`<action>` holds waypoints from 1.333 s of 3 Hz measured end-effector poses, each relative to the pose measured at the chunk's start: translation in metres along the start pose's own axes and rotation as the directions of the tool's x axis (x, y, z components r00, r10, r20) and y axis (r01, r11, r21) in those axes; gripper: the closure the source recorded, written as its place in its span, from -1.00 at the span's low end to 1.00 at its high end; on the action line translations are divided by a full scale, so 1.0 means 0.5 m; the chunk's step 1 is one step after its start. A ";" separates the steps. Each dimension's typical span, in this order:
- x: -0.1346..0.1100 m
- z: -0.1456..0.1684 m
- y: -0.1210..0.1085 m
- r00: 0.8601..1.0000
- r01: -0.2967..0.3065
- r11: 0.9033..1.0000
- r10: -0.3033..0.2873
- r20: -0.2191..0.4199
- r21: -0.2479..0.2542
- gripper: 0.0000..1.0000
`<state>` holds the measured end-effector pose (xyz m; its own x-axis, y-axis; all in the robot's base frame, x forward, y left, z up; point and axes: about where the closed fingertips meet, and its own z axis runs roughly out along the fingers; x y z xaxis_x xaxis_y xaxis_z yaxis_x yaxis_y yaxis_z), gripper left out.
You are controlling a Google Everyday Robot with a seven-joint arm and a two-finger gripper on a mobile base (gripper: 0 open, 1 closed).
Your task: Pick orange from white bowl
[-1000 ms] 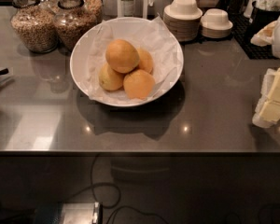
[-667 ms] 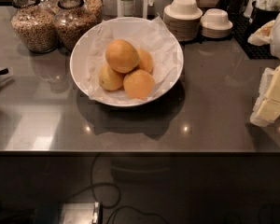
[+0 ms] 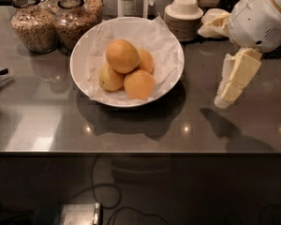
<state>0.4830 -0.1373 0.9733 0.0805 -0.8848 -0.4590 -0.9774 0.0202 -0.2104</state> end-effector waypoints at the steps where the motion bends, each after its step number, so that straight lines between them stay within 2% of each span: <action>1: -0.106 0.023 -0.030 0.970 0.143 0.989 -0.134 0.204 -0.030 -1.00; 2: -0.200 0.044 -0.038 0.916 0.226 0.972 -0.192 0.353 -0.059 -1.00; 3: -0.266 0.107 -0.040 0.894 0.256 0.959 -0.187 0.407 -0.124 -1.00; 4: -0.303 0.196 -0.061 0.900 0.281 0.937 -0.183 0.396 -0.207 -1.00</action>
Offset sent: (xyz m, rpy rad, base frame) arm 0.0135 0.1457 0.0478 0.4483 0.0078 0.4495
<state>0.5198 0.0418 0.9647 0.3283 -0.6158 -0.7163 -0.9337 -0.3264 -0.1473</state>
